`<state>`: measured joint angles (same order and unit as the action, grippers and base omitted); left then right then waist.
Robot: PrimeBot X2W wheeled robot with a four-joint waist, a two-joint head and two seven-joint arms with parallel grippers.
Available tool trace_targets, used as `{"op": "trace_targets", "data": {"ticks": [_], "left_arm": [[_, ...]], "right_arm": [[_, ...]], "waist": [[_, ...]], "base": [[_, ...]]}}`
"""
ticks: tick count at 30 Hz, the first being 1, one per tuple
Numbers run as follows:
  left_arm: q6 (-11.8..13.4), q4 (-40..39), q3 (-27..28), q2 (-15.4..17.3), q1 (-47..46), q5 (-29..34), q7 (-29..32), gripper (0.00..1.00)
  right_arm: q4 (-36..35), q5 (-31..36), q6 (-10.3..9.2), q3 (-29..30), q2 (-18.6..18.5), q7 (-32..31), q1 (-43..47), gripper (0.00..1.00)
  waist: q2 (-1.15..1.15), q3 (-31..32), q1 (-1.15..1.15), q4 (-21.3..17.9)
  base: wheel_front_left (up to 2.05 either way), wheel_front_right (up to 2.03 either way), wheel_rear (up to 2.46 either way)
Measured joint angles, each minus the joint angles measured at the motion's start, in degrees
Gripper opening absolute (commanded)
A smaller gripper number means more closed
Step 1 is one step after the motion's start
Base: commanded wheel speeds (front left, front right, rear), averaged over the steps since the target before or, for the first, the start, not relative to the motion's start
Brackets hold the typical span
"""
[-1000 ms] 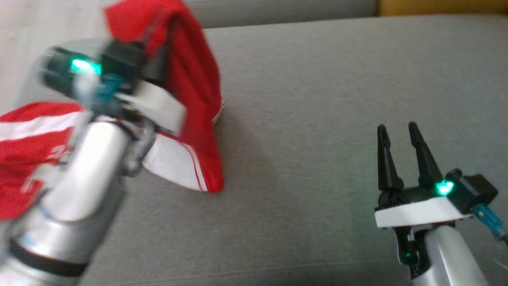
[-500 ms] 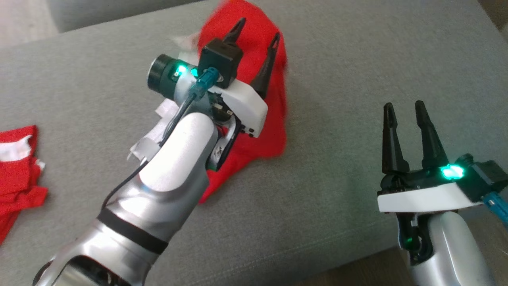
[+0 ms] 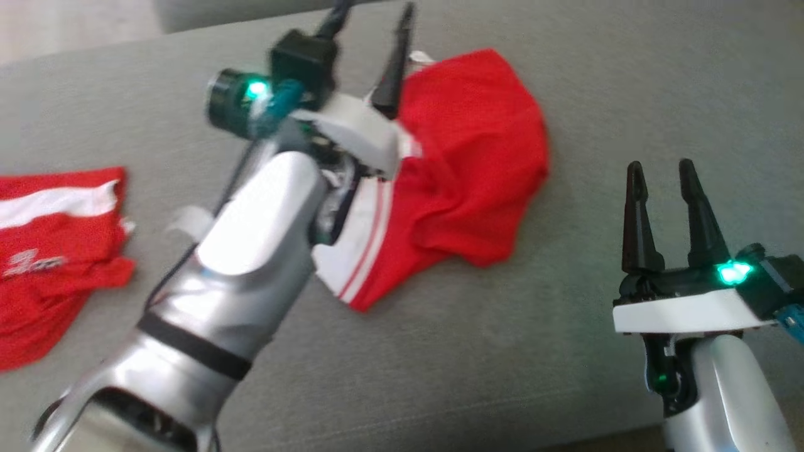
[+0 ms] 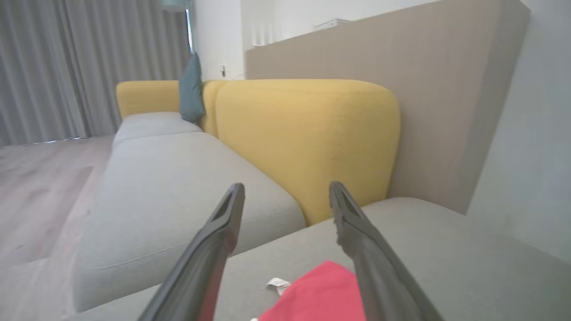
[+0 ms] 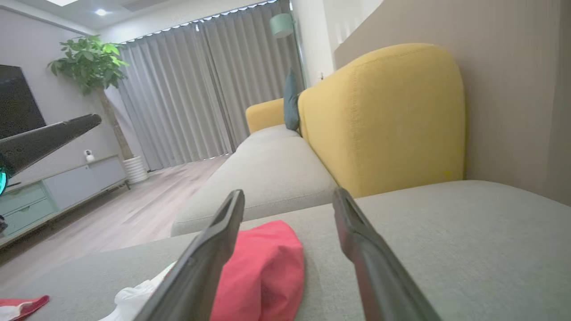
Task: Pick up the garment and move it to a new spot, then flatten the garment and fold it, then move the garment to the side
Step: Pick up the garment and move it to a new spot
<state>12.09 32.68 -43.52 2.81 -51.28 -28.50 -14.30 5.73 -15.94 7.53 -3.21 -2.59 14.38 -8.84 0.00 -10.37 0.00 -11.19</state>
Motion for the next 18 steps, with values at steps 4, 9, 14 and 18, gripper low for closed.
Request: {"op": "trace_targets", "data": {"ticks": [4, 9, 14, 18], "left_arm": [[0.0, -5.0, 4.6, 4.4, 5.9, 0.8, 0.0, 1.0], [0.1, -11.7, 8.0, 8.4, 18.5, 2.3, -0.4, 1.0], [0.5, -17.4, 11.5, 9.3, 31.8, 2.3, -0.4, 1.0], [0.7, -22.1, 14.7, 8.3, 39.5, 3.8, -0.4, 1.0]], "right_arm": [[1.1, 2.2, 0.0, 0.9, 0.0, 0.0, 0.5, 1.0], [2.2, 3.5, 0.0, 1.4, 0.0, 0.0, 3.0, 1.0], [3.3, 4.3, 0.0, 1.5, 0.0, -0.2, 5.5, 1.0], [3.8, 4.4, 0.0, 1.6, 0.0, -0.2, 7.8, 1.0]], "waist": [[0.0, 1.9, 0.0, 5.6], [0.0, 4.3, 0.0, 11.0], [0.0, 7.6, 0.0, 14.8], [0.0, 9.9, 0.0, 16.6]], "base": [[0.0, 0.0, 0.0], [0.0, 0.0, 0.0], [0.0, 0.0, 0.0], [0.0, 0.0, 0.0]]}}
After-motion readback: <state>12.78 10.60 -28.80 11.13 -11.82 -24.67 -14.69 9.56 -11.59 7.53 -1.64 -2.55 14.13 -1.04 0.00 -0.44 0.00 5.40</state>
